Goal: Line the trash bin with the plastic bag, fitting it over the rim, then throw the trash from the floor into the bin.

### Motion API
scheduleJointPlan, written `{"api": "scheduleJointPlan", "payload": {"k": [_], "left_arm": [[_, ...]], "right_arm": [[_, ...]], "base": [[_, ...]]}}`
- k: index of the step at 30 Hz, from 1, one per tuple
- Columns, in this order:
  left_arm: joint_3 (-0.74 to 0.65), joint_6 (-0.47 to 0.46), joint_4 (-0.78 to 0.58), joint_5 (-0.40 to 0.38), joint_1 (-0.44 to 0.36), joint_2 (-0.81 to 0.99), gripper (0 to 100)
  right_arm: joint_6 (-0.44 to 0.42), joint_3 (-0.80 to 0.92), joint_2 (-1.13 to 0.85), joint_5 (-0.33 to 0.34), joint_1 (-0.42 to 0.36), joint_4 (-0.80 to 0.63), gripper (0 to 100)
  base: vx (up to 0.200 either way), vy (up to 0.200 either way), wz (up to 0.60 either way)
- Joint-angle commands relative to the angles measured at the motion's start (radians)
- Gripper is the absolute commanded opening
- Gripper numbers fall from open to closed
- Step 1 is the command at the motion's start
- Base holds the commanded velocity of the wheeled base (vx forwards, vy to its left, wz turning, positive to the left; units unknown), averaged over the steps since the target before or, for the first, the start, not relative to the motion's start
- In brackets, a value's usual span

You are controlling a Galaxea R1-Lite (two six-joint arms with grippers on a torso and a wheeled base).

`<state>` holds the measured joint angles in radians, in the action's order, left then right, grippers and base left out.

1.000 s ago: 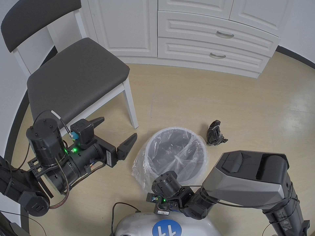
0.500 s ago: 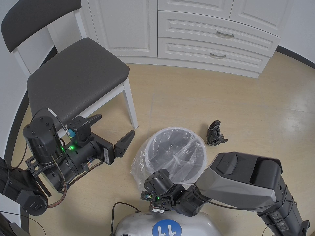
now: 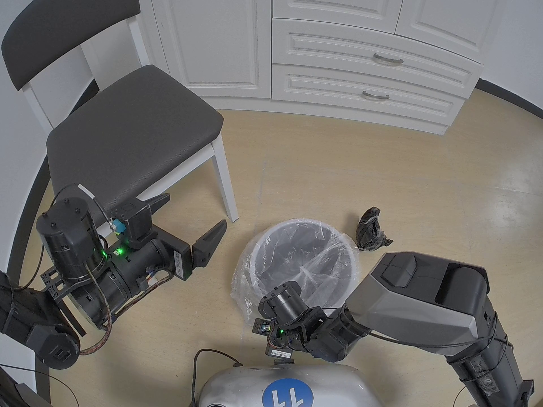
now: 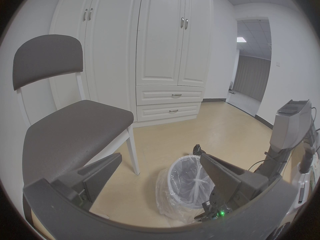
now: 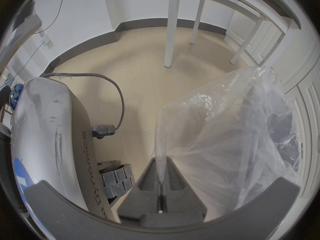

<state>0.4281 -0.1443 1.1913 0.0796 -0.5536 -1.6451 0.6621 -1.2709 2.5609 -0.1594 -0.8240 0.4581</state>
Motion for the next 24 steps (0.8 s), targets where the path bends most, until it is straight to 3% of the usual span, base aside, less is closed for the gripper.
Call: {"api": "scheduleJointPlan", "payload": {"k": [1, 2, 24], "left_arm": [[0.003, 0.000, 0.001, -0.001, 0.012, -0.001, 100], [0.006, 0.000, 0.001, -0.003, 0.015, -0.005, 100], [-0.014, 0.000, -0.004, -0.011, 0.017, -0.033, 100]], "right_arm": [[-0.001, 0.011, -0.016, 0.001, -0.007, 0.001, 0], [-0.004, 0.015, -0.021, 0.001, -0.010, 0.002, 100], [-0.159, 0.380, -0.332, 0.003, -0.099, 0.024, 100]], "base": [[0.000, 0.000, 0.00], [0.000, 0.000, 0.00], [0.000, 0.000, 0.00]]}}
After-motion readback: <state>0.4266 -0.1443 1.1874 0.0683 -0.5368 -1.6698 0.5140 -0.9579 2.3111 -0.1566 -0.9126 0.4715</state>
